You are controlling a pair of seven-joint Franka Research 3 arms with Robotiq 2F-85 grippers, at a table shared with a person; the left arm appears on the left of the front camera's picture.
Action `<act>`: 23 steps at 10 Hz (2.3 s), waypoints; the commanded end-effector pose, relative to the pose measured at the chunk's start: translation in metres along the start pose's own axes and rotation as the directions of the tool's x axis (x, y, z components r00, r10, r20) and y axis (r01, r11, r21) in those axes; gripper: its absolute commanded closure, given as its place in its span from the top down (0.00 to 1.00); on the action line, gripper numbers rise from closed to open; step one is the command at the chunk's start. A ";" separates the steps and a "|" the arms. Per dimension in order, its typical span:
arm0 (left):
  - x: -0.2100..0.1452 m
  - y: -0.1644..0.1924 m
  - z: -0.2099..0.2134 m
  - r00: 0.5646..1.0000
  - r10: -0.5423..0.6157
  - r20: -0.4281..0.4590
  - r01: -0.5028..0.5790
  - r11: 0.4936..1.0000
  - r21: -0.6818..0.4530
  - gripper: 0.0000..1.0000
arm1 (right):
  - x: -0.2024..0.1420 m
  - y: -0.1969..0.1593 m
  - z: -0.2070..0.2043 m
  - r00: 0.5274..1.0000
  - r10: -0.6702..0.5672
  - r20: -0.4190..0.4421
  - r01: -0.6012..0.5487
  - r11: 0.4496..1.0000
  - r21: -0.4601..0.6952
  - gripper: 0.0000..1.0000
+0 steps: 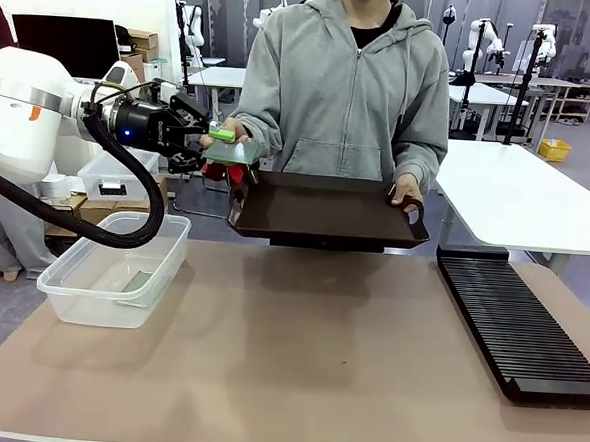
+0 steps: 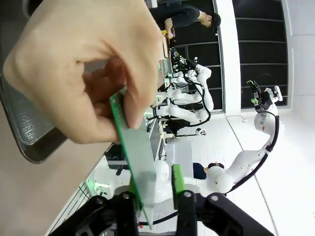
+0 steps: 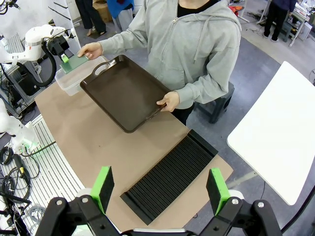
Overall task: Sort PCBs into racks and boxes based on the side picked up.
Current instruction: Pick up the Blank PCB handed by the Human, then if the short side of the Blank PCB is picked up, insert it into the PCB Rack ; if the long side is picked up, place it in the Organizing box.
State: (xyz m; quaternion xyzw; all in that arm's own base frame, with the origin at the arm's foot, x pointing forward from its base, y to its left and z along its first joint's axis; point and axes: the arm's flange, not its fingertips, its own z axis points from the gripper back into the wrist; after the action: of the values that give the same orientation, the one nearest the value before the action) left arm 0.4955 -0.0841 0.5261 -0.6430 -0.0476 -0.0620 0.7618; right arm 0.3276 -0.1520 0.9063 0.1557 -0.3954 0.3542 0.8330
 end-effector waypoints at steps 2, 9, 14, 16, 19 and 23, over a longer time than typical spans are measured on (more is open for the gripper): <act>-0.002 0.002 0.004 1.000 -0.022 -0.019 0.022 1.000 -0.010 0.00 | -0.002 0.003 -0.001 1.000 0.004 0.007 -0.004 1.000 0.020 1.00; -0.002 0.003 0.006 0.998 -0.018 -0.052 0.017 1.000 -0.010 0.00 | -0.002 0.003 -0.001 1.000 0.004 0.007 -0.004 1.000 0.020 1.00; -0.003 0.001 0.002 1.000 0.003 -0.026 -0.004 1.000 -0.012 0.00 | -0.002 0.003 -0.001 1.000 0.004 0.007 -0.004 1.000 0.020 1.00; -0.003 0.001 0.002 1.000 0.003 -0.026 -0.004 1.000 -0.012 0.00 | -0.002 0.003 -0.001 1.000 0.004 0.007 -0.004 1.000 0.020 1.00; -0.003 0.001 0.002 1.000 0.003 -0.026 -0.004 1.000 -0.012 0.00 | -0.002 0.003 -0.001 1.000 0.004 0.007 -0.004 1.000 0.020 1.00; -0.003 0.001 0.002 1.000 0.003 -0.026 -0.004 1.000 -0.012 0.00 | -0.002 0.003 -0.001 1.000 0.004 0.007 -0.004 1.000 0.020 1.00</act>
State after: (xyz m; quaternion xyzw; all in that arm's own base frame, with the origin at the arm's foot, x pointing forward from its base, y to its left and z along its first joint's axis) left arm 0.4927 -0.0824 0.5240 -0.6462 -0.0331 -0.0699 0.7592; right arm 0.3276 -0.1520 0.9063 0.1557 -0.3954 0.3542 0.8330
